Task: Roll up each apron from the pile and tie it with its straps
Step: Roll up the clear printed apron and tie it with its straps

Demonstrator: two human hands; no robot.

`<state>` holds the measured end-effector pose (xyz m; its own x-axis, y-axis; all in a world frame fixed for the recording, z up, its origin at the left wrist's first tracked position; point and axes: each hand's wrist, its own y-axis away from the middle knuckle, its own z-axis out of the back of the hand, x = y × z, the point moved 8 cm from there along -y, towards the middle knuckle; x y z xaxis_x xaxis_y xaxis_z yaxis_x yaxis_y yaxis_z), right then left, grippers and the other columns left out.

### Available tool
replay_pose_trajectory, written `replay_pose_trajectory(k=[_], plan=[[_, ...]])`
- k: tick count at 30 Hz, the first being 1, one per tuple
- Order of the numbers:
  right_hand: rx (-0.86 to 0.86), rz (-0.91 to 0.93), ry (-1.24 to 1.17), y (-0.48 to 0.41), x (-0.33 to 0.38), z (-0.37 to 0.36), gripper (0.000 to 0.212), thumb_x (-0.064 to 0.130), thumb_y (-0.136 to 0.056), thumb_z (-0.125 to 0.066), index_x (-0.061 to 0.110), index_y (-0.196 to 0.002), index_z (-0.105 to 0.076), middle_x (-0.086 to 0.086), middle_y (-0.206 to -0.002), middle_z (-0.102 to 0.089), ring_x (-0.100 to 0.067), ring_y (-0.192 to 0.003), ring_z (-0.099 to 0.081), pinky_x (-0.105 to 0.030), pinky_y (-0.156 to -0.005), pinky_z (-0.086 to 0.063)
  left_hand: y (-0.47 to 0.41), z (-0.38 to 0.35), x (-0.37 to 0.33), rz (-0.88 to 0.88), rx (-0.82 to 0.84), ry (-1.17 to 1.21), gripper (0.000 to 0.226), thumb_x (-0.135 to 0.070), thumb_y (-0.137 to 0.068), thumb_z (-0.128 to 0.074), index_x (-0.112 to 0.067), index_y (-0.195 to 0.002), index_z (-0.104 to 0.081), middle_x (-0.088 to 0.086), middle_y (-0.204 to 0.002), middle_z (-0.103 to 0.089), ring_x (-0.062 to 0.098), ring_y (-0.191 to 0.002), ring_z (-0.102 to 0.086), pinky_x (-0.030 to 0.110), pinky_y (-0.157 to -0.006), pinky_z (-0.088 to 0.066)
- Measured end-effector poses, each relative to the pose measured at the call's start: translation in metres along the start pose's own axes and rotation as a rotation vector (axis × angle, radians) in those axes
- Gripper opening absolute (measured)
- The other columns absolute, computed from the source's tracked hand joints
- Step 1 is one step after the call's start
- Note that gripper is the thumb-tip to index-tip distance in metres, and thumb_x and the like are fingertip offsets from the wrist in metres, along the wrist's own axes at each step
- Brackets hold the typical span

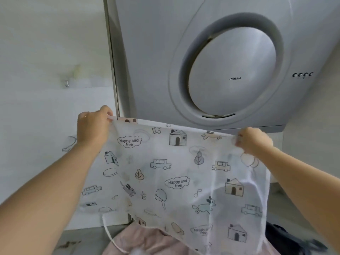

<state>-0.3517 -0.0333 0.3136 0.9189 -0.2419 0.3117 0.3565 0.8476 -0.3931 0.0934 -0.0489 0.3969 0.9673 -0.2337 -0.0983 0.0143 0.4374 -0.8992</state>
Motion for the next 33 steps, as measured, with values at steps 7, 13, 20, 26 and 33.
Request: replay_pose_trajectory(k=[7,13,20,26,33], plan=[[0.437,0.175,0.090,0.025,0.002,-0.049,0.010,0.017,-0.084,-0.067,0.015,-0.089,-0.057,0.001,-0.067,-0.063,-0.010,-0.054,-0.059,-0.019,-0.055,-0.046,0.011,-0.025,0.018,0.095,0.135,-0.142,0.030,0.015,-0.077,-0.048,-0.006,-0.094,-0.061,0.010,-0.088,-0.070,0.032,-0.085,-0.062,0.038,-0.097,-0.024],[0.325,0.156,-0.104,0.024,-0.007,-0.041,0.015,0.020,-0.084,-0.066,0.007,-0.079,-0.063,-0.002,-0.061,-0.070,-0.008,-0.050,-0.063,-0.018,-0.053,-0.044,0.031,-0.035,0.040,0.158,0.305,-0.328,0.028,0.004,-0.081,-0.056,-0.014,-0.100,-0.067,0.011,-0.097,-0.060,0.032,-0.097,-0.053,0.036,-0.080,-0.031],[0.185,0.028,0.272,-0.007,0.006,0.003,0.020,0.026,-0.085,-0.071,0.009,-0.094,-0.063,-0.001,-0.098,-0.069,-0.022,-0.095,-0.065,-0.024,-0.066,-0.048,0.030,-0.042,0.031,0.080,0.315,-0.437,0.031,-0.003,-0.088,-0.050,-0.025,-0.100,-0.068,0.003,-0.090,-0.063,0.026,-0.099,-0.046,0.031,-0.074,-0.025],[-0.223,-0.065,-0.188,-0.011,-0.017,0.010,0.018,-0.003,-0.081,-0.051,0.007,-0.072,-0.063,-0.019,-0.083,-0.067,-0.034,-0.078,-0.062,-0.031,-0.065,-0.048,0.045,-0.055,0.045,0.262,0.460,-0.297,0.030,0.003,-0.083,-0.052,-0.018,-0.098,-0.067,0.002,-0.096,-0.060,0.021,-0.082,-0.053,0.023,-0.057,-0.032],[-0.074,-0.061,-0.302,0.002,0.001,-0.011,0.031,-0.005,-0.085,-0.058,0.008,-0.113,-0.056,-0.013,-0.110,-0.062,-0.025,-0.077,-0.065,-0.036,-0.067,-0.054,0.024,-0.047,0.017,0.268,0.290,-0.065,0.020,-0.003,-0.092,-0.049,-0.008,-0.090,-0.068,0.013,-0.096,-0.051,0.031,-0.077,-0.053,0.027,-0.057,-0.031]])
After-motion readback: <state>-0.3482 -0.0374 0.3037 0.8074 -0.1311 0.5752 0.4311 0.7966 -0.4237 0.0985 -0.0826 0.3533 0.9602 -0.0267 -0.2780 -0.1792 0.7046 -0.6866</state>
